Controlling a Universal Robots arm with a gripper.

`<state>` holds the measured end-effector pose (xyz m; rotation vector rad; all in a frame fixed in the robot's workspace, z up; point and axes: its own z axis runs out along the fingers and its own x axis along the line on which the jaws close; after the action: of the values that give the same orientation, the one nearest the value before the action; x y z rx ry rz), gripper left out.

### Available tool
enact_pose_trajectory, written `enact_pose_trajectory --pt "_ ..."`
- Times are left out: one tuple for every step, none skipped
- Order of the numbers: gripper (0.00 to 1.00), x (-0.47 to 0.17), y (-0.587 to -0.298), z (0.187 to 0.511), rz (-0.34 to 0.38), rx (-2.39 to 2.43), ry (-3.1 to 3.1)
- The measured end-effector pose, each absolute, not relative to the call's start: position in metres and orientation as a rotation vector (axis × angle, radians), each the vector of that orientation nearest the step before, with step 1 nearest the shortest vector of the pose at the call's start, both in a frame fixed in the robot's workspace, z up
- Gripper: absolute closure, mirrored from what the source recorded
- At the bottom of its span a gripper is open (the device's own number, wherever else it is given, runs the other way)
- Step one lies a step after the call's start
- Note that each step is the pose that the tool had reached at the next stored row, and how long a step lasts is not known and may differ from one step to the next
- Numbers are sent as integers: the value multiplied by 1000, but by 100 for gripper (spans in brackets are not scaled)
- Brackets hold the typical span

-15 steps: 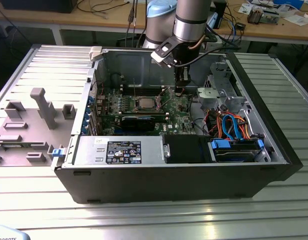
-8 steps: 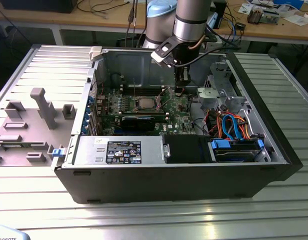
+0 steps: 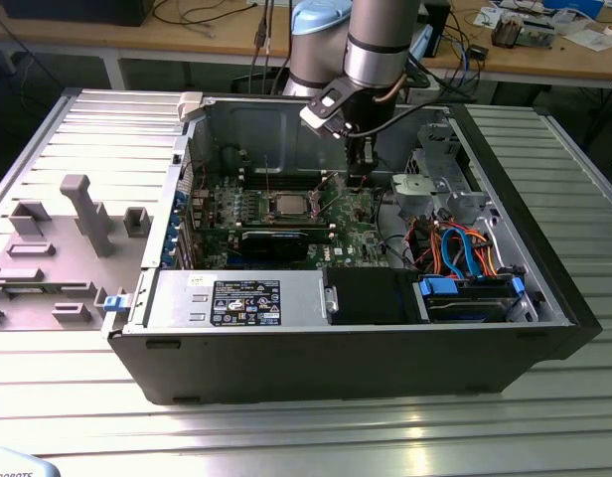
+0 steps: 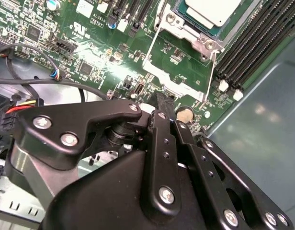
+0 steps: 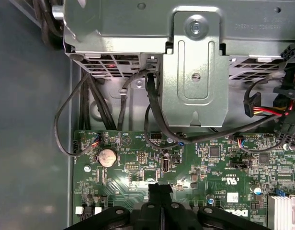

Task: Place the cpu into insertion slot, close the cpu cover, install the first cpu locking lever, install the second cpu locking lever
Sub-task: 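Close the cpu cover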

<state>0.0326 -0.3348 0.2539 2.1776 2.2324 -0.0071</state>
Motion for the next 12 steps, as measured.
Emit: enact_pose_trajectory --pt "89 33 -335 251 -8 2175 2236" --pt "89 33 -335 249 -9 2174 2238" --pt "89 33 -335 248 -10 2173 2239" --pt "89 32 -335 248 -10 2170 2243" --pt "89 31 -335 247 -9 2163 2250" --pt "89 29 -335 247 -9 2160 2254" --pt "89 26 -335 247 -8 2158 2255" --pt "89 24 -335 247 -8 2158 2256" --pt "89 24 -335 247 -8 2157 2257" --pt "89 23 -335 247 -8 2156 2257" --pt "89 23 -335 247 -8 2156 2257" --pt "89 23 -335 247 -8 2157 2257"
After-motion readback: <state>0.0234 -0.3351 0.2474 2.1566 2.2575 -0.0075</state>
